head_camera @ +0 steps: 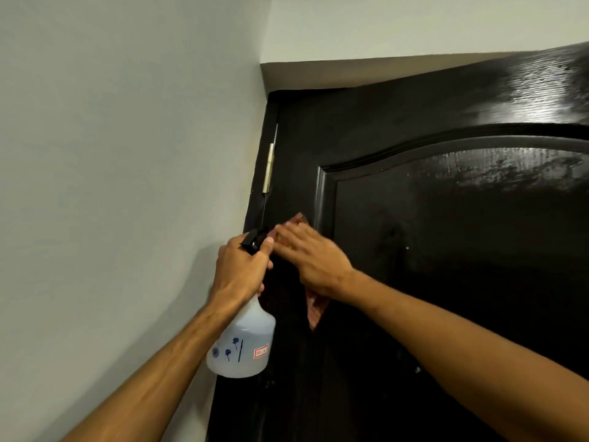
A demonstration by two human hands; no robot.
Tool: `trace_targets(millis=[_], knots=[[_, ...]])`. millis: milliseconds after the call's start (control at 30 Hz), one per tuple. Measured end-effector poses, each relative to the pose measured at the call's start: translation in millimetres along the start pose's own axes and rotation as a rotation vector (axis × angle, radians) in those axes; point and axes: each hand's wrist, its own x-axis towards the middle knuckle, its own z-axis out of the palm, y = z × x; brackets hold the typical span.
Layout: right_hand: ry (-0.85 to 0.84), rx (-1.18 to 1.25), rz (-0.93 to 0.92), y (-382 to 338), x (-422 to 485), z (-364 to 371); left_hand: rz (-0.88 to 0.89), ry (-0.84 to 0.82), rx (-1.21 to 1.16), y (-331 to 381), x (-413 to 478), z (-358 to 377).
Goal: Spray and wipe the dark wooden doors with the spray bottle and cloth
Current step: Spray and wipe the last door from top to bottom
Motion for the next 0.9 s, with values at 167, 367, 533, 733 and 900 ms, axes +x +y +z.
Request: trace_targets(millis=[167,367,533,733,900], knots=[[0.169,0.01,0.494,27,33,-14,-0.026,-0.014,0.017,-25,-1,-10],[-0.01,-0.056,0.237,-30,-36,17,-0.038,-0.044,0.011,-18,-15,-8],[0.079,-0.104,0.447,18,-43,-18,-0.008,-0.104,-0.014,7,-26,13],[0.003,-0.143,0.084,41,-159,-31,0.018,-0.203,-0.062,49,-58,63],[0.195,-0.169,0.671,142,-235,-98,0.049,-0.28,-0.138,101,-91,124]])
